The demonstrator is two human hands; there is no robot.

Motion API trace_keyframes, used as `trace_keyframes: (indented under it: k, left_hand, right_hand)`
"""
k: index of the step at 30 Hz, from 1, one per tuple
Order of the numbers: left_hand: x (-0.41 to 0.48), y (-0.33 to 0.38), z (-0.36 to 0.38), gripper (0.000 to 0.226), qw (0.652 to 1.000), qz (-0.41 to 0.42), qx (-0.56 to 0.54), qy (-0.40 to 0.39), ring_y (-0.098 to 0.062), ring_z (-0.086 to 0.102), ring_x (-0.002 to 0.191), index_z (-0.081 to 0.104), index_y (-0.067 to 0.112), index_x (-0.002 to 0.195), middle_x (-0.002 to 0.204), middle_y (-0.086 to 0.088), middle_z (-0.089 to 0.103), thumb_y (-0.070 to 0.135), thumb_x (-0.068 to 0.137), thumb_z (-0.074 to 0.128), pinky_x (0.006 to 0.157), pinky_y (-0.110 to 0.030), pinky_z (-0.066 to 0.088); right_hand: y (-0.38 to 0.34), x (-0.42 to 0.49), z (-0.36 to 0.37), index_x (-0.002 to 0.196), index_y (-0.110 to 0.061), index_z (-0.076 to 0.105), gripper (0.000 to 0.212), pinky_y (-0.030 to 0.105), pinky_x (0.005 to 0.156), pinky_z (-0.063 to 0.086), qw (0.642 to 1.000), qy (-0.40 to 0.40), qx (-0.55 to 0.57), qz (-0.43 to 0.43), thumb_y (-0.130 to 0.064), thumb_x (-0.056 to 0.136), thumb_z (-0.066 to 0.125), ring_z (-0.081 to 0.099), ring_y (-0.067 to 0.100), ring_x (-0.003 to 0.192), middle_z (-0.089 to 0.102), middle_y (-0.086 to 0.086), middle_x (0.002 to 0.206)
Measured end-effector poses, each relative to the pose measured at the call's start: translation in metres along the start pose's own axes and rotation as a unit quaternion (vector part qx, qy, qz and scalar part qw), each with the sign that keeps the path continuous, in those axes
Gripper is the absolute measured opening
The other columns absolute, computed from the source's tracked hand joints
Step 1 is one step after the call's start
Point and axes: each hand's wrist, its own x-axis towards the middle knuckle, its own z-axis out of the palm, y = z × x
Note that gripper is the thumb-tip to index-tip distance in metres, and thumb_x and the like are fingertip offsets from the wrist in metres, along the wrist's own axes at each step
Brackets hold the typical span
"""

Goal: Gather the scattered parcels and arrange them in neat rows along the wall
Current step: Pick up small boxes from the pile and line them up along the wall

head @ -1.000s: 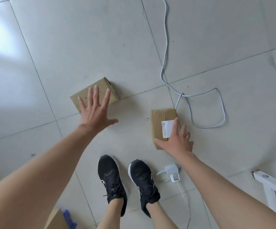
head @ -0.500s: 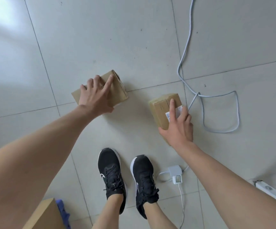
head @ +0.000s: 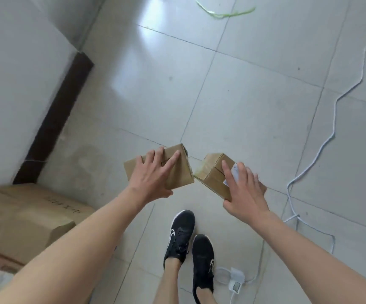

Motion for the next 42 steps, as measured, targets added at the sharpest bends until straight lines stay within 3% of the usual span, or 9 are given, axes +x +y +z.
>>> trace_keyframes:
  k: [4, 9, 15, 20, 27, 33, 38, 40, 42]
  left_hand:
    - [-0.097, -0.058, -0.012, 0.125, 0.997, -0.082, -0.012, 0.006, -0.036, 0.033, 0.125, -0.006, 0.029, 0.153, 0.148, -0.019, 0.02, 0.071, 0.062, 0.069, 0.095, -0.05, 0.035]
    - [-0.214, -0.089, 0.013, 0.123, 0.98, -0.183, -0.085, 0.002, -0.037, 0.026, 0.132, -0.008, 0.029, 0.153, 0.152, -0.019, 0.014, 0.067, 0.065, 0.069, 0.102, -0.055, 0.03]
    - [-0.345, -0.069, 0.093, 0.122, 0.933, -0.306, -0.191, -0.006, -0.04, 0.021, 0.138, -0.015, 0.028, 0.15, 0.157, -0.021, 0.009, 0.069, 0.07, 0.067, 0.106, -0.061, 0.025]
    - [-0.436, -0.043, 0.165, 0.119, 0.891, -0.379, -0.25, -0.019, -0.041, 0.015, 0.143, -0.02, 0.029, 0.15, 0.159, -0.02, 0.004, 0.07, 0.075, 0.063, 0.11, -0.063, 0.021]
    - [-0.496, -0.043, 0.254, 0.121, 0.858, -0.405, -0.314, -0.038, -0.041, 0.008, 0.145, -0.023, 0.032, 0.149, 0.16, -0.018, -0.001, 0.066, 0.076, 0.067, 0.114, -0.065, 0.013]
    - [-0.486, -0.066, 0.329, 0.123, 0.854, -0.404, -0.325, -0.025, -0.041, 0.005, 0.146, -0.026, 0.032, 0.147, 0.16, -0.018, -0.001, 0.064, 0.076, 0.07, 0.114, -0.064, 0.008]
    - [-0.473, -0.065, 0.372, 0.12, 0.861, -0.403, -0.309, -0.011, -0.042, 0.004, 0.145, -0.022, 0.028, 0.149, 0.157, -0.018, -0.01, 0.062, 0.078, 0.069, 0.115, -0.065, 0.009]
    - [-0.468, -0.058, 0.378, 0.118, 0.856, -0.416, -0.306, -0.001, -0.043, 0.0, 0.146, -0.021, 0.026, 0.15, 0.156, -0.019, -0.018, 0.062, 0.08, 0.066, 0.115, -0.065, 0.007]
    - [-0.466, -0.054, 0.381, 0.117, 0.853, -0.422, -0.307, 0.004, -0.043, -0.009, 0.146, -0.024, 0.025, 0.15, 0.155, -0.019, -0.027, 0.062, 0.082, 0.064, 0.114, -0.067, 0.004]
  right_hand:
    - [-0.079, 0.009, -0.051, 0.157, -0.021, 0.004, 0.108, 0.061, 0.112, 0.017, 0.988, 0.018, -0.034, -0.151, -0.027, 0.071, 0.068, 0.023, 0.043, 0.136, 0.022, 0.024, 0.149]
    - [-0.184, -0.003, -0.076, 0.149, -0.016, 0.016, 0.109, 0.067, 0.106, 0.026, 0.943, 0.042, -0.111, -0.31, -0.007, 0.055, 0.071, 0.036, 0.048, 0.129, 0.037, 0.027, 0.142]
    - [-0.302, -0.032, -0.05, 0.156, -0.015, 0.021, 0.102, 0.061, 0.117, 0.015, 0.86, 0.01, -0.233, -0.453, -0.003, 0.063, 0.063, 0.023, 0.044, 0.142, 0.028, 0.02, 0.155]
    - [-0.384, -0.066, 0.002, 0.155, -0.015, 0.026, 0.101, 0.06, 0.117, 0.018, 0.786, -0.005, -0.293, -0.544, -0.003, 0.061, 0.063, 0.028, 0.045, 0.141, 0.032, 0.019, 0.154]
    - [-0.463, -0.076, 0.076, 0.157, -0.018, 0.006, 0.101, 0.054, 0.12, 0.01, 0.711, -0.026, -0.362, -0.602, -0.009, 0.072, 0.062, 0.016, 0.043, 0.145, 0.022, 0.017, 0.157]
    - [-0.505, -0.041, 0.128, 0.154, -0.021, -0.016, 0.103, 0.046, 0.12, -0.007, 0.691, -0.04, -0.401, -0.6, -0.004, 0.078, 0.051, -0.003, 0.036, 0.15, 0.003, 0.011, 0.164]
    - [-0.525, -0.033, 0.156, 0.154, -0.012, 0.029, 0.104, 0.055, 0.115, 0.028, 0.696, -0.019, -0.403, -0.593, -0.008, 0.061, 0.075, 0.034, 0.044, 0.139, 0.038, 0.018, 0.152]
    - [-0.525, -0.031, 0.161, 0.153, -0.012, 0.031, 0.106, 0.056, 0.112, 0.033, 0.694, -0.007, -0.4, -0.598, -0.017, 0.06, 0.083, 0.04, 0.044, 0.135, 0.04, 0.019, 0.15]
    - [-0.525, -0.03, 0.161, 0.155, -0.013, 0.016, 0.115, 0.054, 0.114, 0.031, 0.685, -0.003, -0.422, -0.593, -0.032, 0.065, 0.085, 0.038, 0.043, 0.136, 0.035, 0.02, 0.154]
